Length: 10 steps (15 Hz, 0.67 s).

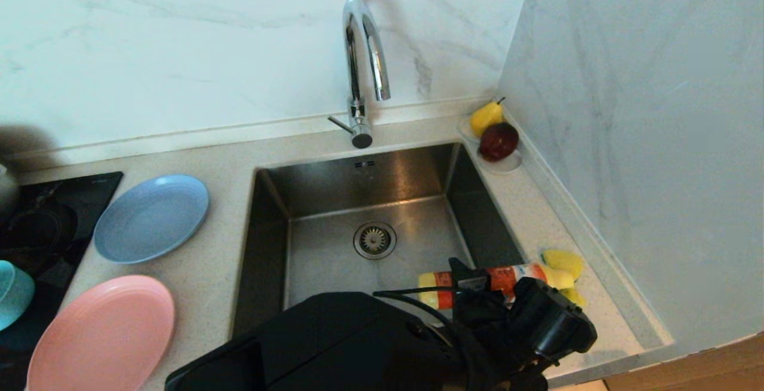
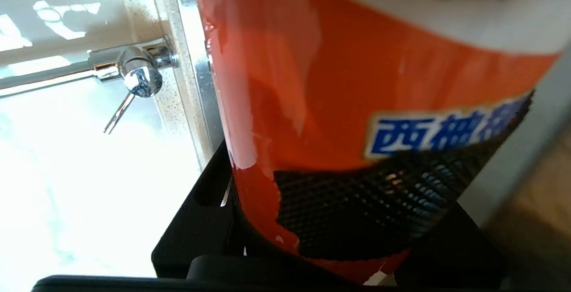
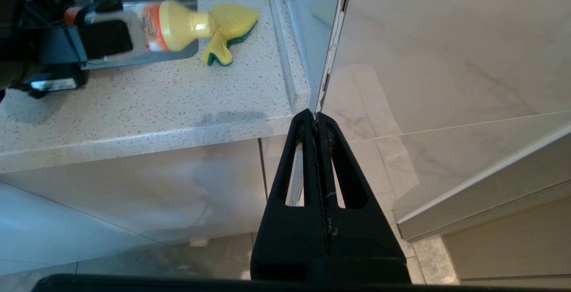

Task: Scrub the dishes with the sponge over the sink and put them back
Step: Place the dish soap on the table

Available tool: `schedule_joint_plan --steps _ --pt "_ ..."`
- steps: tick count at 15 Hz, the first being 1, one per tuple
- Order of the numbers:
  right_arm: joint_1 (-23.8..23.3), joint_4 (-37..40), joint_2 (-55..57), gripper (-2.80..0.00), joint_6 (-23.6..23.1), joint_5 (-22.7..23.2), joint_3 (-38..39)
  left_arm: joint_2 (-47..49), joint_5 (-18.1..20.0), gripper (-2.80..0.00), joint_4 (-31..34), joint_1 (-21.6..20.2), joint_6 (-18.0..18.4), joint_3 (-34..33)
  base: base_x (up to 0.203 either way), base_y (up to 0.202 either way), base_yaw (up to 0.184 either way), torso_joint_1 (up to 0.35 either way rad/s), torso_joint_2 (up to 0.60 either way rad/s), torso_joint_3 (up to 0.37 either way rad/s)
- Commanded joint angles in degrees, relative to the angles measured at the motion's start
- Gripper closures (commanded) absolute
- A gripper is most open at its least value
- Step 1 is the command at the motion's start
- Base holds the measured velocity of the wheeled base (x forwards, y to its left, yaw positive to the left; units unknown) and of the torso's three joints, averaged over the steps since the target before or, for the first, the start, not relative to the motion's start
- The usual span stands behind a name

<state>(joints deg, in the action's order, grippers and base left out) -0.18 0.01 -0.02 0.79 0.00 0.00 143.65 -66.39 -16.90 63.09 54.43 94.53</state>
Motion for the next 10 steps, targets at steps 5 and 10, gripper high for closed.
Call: schedule_joint_plan --steps 5,10 --pt "0.0 0.0 0.0 0.0 0.0 0.0 0.0 -3.4 0.3 0.0 -5.3 -0.1 -1.8 1.8 0.0 0.0 0.0 0.0 0.0 0.0" --pt "0.0 0.0 0.0 0.0 0.0 0.0 0.0 -10.3 3.2 0.0 -3.4 -0.1 -10.0 2.0 0.0 0.0 0.0 0.0 0.0 0.0"
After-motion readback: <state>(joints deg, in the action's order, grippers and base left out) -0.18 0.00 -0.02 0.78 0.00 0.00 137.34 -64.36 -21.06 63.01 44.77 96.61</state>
